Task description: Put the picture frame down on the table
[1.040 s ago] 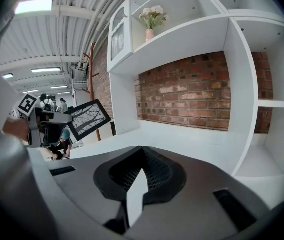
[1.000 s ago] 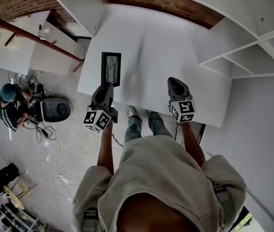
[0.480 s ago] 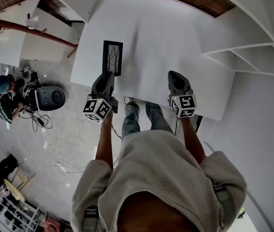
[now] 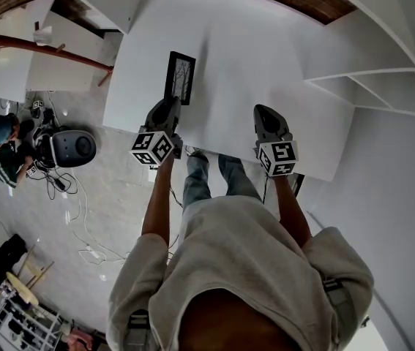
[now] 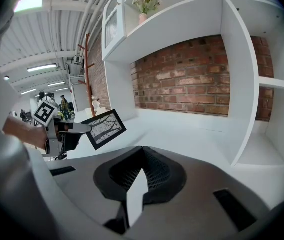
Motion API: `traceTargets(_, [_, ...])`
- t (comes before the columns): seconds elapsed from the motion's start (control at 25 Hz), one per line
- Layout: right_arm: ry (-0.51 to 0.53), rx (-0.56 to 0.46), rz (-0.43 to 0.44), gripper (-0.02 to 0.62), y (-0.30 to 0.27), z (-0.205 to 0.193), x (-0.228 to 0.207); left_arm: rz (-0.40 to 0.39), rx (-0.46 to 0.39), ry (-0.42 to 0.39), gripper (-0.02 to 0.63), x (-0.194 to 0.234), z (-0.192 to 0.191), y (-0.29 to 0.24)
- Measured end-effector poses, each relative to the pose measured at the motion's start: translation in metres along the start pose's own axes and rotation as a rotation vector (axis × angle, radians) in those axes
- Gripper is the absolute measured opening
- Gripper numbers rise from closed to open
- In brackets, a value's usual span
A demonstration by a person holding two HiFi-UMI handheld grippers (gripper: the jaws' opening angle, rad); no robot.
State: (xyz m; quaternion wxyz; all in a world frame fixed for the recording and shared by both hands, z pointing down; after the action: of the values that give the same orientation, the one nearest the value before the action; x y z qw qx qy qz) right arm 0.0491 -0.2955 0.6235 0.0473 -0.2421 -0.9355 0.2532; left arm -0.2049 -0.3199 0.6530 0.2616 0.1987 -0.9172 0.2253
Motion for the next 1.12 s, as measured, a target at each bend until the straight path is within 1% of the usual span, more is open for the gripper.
traceTargets(0.24, [-0.006, 0.006, -0.003, 0.025, 0.001, -0.003, -0.002, -0.021, 0.030, 0.013, 0.077, 0.002, -0.003, -0.027])
traceTargets(0.6, [-0.008, 0.015, -0.013, 0.025, 0.007, -0.006, -0.006, -0.014, 0.087, 0.026, 0.078, 0.010, -0.017, -0.049])
traceTargets(1.0, [0.002, 0.015, -0.012, 0.025, 0.010, -0.006, -0.005, -0.017, 0.097, 0.067, 0.078, 0.017, -0.025, -0.054])
traceTargets(1.12, [0.007, 0.017, -0.012, 0.025, 0.011, -0.007, -0.006, -0.026, 0.095, 0.100, 0.078, 0.019, -0.029, -0.054])
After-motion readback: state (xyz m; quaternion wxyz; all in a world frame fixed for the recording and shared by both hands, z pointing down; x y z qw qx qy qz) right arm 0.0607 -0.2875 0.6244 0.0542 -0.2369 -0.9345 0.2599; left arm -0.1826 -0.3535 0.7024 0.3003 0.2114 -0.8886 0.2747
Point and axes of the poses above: the fingertips, and each gripper's own axes: y backward along the fingers, x to its left, z out of its top, the point moved 2 cm from there along y, backward along the fingers, and after that the axes turned 4 degrees about y, right-handed, at the moved point
